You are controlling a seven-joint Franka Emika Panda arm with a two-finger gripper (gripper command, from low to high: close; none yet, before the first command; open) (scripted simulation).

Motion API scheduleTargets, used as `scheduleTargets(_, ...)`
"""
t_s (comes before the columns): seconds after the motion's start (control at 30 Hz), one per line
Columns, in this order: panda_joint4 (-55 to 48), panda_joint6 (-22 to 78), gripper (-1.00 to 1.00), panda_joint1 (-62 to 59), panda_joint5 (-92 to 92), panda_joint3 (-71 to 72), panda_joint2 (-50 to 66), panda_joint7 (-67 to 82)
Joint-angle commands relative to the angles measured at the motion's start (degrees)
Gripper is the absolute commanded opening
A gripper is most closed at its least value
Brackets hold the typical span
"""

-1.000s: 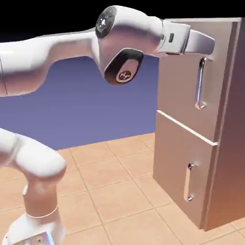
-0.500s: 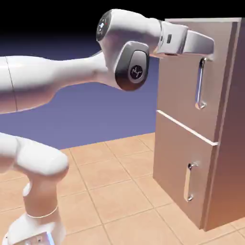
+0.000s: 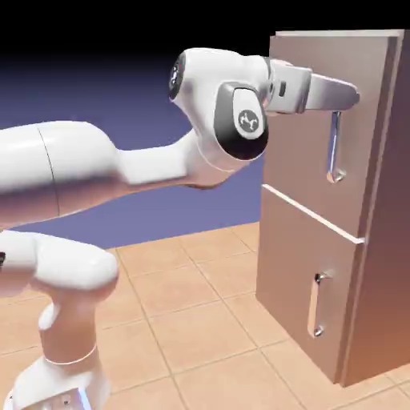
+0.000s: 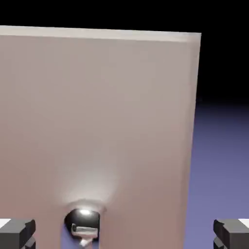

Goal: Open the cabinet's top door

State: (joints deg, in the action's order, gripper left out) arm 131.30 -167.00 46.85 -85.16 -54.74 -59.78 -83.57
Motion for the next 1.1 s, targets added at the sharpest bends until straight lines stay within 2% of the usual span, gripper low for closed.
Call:
scheduleTargets(0.0, -0.1, -0.07, 0.0, 0.6, -2.5, -0.51, -0.27, -2.05)
scheduleTargets(0.67, -2.15, -1.55, 0.0, 12.54, -52.3, -10.73, -5.59, -42.89)
scheduleTargets(0.7, -2.15, -1.55, -1.0, 12.54, -52.3, -10.73, -5.59, -42.89)
scheduleTargets(1.07, 18.3, 18.12, -1.0, -7.33, -46.53, 7.3, -9.88, -49.09)
